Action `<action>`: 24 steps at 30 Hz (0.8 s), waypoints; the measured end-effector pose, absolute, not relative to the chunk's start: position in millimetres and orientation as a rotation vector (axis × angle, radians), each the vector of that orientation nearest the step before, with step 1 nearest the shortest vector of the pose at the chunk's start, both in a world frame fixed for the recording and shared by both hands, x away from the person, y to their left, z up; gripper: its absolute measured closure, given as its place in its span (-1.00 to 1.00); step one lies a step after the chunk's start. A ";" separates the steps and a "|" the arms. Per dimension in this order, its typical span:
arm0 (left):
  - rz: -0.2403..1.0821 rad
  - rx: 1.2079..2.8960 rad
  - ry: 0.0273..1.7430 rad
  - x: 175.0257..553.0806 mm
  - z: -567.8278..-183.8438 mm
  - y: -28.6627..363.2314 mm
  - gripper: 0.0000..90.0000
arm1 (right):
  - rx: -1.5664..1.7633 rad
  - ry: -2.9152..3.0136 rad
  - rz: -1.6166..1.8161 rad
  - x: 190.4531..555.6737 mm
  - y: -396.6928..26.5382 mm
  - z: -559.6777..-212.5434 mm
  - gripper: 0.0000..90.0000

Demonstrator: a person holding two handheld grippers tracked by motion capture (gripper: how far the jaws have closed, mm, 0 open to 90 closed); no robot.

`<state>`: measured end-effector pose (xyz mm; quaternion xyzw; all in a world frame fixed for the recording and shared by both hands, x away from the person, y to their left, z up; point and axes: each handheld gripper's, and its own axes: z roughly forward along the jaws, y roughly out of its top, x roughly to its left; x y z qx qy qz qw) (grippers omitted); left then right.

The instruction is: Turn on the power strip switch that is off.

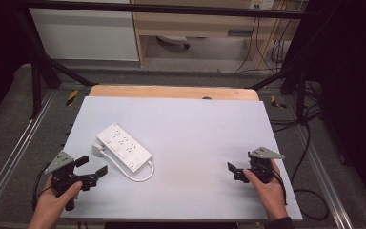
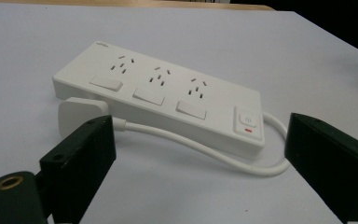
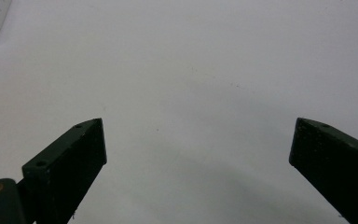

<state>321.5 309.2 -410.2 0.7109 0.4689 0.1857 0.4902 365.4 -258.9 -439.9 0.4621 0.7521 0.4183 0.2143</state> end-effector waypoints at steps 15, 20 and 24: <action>0.451 1.735 1.135 344.3 -400.0 302.0 -0.80 | 1.256 2.113 1.155 366.6 -255.1 -440.7 -0.90; 0.454 1.721 1.149 351.3 -397.5 303.8 -0.80 | 1.252 2.120 1.149 365.8 -254.1 -441.1 -0.91; 0.458 1.718 1.154 354.1 -395.7 307.1 -0.80 | 1.257 2.119 1.148 367.2 -254.3 -441.6 -0.91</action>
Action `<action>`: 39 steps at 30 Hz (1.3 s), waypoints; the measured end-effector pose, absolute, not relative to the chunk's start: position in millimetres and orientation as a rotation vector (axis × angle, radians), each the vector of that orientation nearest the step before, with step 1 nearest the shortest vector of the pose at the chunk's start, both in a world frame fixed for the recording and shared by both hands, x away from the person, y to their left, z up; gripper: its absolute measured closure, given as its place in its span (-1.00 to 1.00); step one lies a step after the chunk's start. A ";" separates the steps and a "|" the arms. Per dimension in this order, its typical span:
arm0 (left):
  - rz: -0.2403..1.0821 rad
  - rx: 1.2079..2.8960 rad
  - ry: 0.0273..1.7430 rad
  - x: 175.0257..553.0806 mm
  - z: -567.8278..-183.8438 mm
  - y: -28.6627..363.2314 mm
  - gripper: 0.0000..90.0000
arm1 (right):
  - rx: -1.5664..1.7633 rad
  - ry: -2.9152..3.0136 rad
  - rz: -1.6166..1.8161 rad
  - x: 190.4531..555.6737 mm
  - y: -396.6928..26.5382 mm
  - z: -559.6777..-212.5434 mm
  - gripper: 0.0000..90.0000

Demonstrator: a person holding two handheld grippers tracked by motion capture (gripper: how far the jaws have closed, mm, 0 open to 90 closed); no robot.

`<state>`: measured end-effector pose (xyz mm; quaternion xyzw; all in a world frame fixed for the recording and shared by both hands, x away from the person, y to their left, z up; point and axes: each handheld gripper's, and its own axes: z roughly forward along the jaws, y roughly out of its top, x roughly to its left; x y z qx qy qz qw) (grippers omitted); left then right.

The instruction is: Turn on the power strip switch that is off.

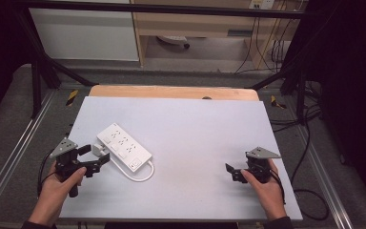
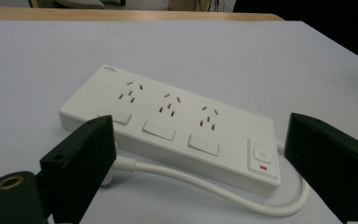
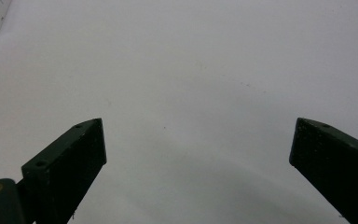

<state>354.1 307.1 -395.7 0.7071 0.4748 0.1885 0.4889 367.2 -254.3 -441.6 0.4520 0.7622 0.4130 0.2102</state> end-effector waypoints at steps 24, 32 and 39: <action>0.499 1.696 1.162 385.9 -385.9 303.3 -0.81 | 1.254 2.126 1.158 368.0 -254.8 -442.0 -0.91; 0.525 1.696 1.173 395.9 -385.9 304.9 -0.77 | 1.258 2.123 1.152 368.1 -256.0 -442.0 -0.91; 0.544 1.717 1.184 406.8 -389.0 304.4 -0.72 | 1.269 2.116 1.157 367.9 -256.9 -441.1 -0.91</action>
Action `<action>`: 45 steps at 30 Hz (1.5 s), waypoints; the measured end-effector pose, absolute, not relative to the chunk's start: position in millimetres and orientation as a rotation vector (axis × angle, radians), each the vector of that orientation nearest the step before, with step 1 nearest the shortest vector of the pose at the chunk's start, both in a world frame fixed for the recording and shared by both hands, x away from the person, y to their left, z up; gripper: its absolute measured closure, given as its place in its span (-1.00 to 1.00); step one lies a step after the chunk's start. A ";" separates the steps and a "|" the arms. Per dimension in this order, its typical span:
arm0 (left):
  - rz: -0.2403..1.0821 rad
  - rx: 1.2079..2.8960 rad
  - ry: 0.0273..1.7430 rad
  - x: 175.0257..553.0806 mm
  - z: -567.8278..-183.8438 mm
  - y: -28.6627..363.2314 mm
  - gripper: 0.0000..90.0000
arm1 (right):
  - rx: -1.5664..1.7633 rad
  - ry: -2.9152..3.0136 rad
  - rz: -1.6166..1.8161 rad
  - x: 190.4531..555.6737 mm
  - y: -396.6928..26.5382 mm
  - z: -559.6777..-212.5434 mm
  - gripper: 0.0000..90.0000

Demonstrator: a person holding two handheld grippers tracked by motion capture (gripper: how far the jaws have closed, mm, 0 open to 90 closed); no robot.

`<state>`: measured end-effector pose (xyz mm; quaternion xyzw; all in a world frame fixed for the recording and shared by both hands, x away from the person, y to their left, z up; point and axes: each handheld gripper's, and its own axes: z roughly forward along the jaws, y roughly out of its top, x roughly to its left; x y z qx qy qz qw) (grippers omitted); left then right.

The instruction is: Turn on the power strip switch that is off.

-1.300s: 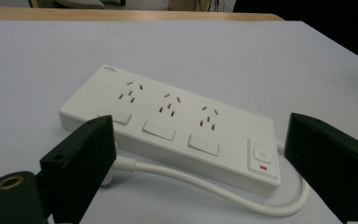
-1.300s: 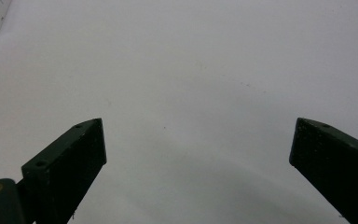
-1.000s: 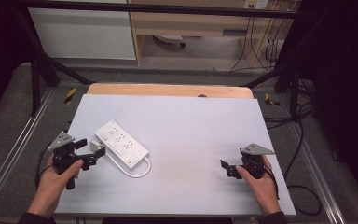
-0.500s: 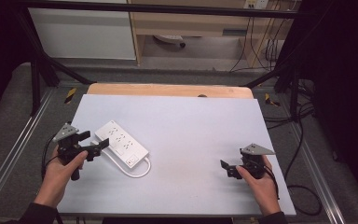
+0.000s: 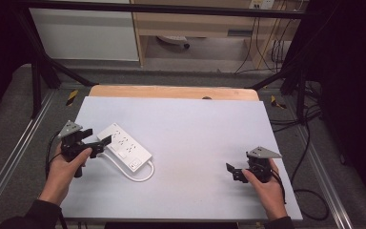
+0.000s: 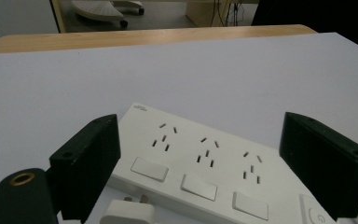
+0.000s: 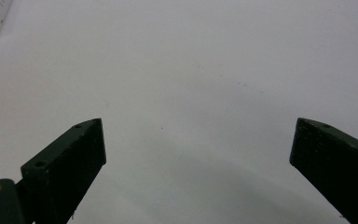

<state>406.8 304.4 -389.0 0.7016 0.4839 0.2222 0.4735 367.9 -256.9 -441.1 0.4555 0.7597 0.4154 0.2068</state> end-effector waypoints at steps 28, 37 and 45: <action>0.567 1.757 1.267 442.7 -408.5 306.0 -0.27 | 1.288 2.101 1.167 368.0 -260.5 -440.6 -0.91; 0.583 1.790 1.292 450.1 -413.7 306.5 0.06 | 1.287 2.098 1.171 368.3 -261.7 -440.6 -0.90; 0.556 1.829 1.289 451.4 -417.6 306.9 0.32 | 1.290 2.098 1.173 368.3 -262.2 -440.3 -0.90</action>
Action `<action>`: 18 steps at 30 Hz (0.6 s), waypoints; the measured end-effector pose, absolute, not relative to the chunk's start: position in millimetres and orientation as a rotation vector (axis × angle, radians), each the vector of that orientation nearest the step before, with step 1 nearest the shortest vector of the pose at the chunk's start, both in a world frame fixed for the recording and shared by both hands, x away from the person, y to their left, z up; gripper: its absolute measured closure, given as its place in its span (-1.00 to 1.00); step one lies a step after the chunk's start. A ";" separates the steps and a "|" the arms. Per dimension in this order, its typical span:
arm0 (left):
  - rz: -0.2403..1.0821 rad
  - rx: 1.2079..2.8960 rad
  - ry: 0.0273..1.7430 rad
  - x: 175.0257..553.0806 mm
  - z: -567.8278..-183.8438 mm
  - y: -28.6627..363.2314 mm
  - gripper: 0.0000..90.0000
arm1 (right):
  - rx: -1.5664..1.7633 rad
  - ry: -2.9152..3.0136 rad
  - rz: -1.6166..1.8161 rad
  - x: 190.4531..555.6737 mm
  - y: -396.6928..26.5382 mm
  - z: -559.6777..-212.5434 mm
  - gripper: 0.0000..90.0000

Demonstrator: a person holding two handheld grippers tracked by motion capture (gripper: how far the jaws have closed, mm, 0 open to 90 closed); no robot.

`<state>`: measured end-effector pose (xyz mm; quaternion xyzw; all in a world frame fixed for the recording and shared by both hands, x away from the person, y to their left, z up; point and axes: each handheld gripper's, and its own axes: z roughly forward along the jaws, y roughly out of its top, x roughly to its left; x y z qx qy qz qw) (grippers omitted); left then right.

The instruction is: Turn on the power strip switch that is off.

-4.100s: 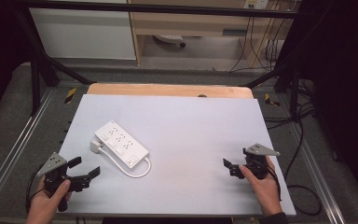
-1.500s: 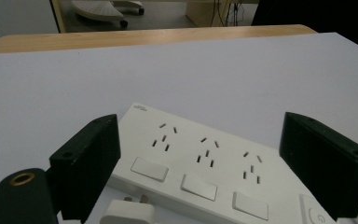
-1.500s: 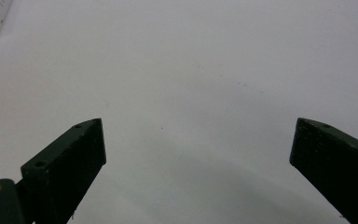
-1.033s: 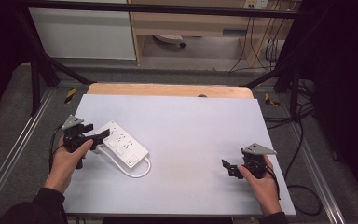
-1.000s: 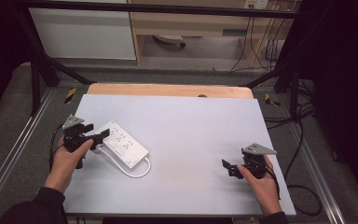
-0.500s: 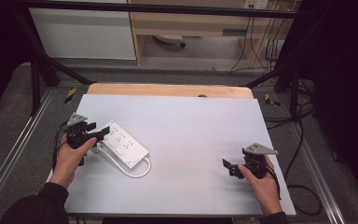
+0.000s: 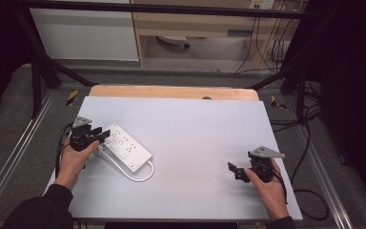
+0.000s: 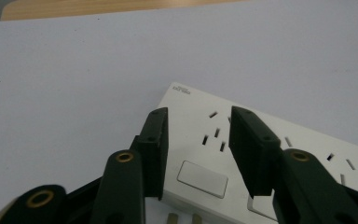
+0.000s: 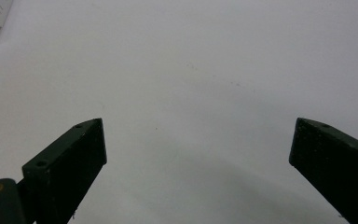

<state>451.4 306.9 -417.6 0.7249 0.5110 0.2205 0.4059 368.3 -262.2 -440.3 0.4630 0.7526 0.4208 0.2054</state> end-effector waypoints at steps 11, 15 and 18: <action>0.499 1.870 1.271 450.1 -421.1 306.5 0.69 | 1.295 2.098 1.175 368.2 -262.3 -440.0 -0.90; 0.475 1.866 1.266 449.3 -422.1 307.3 0.79 | 1.291 2.098 1.175 368.3 -262.6 -440.0 -0.90; 0.461 1.870 1.260 448.8 -422.9 307.6 0.84 | 1.291 2.097 1.174 368.4 -262.8 -439.9 -0.90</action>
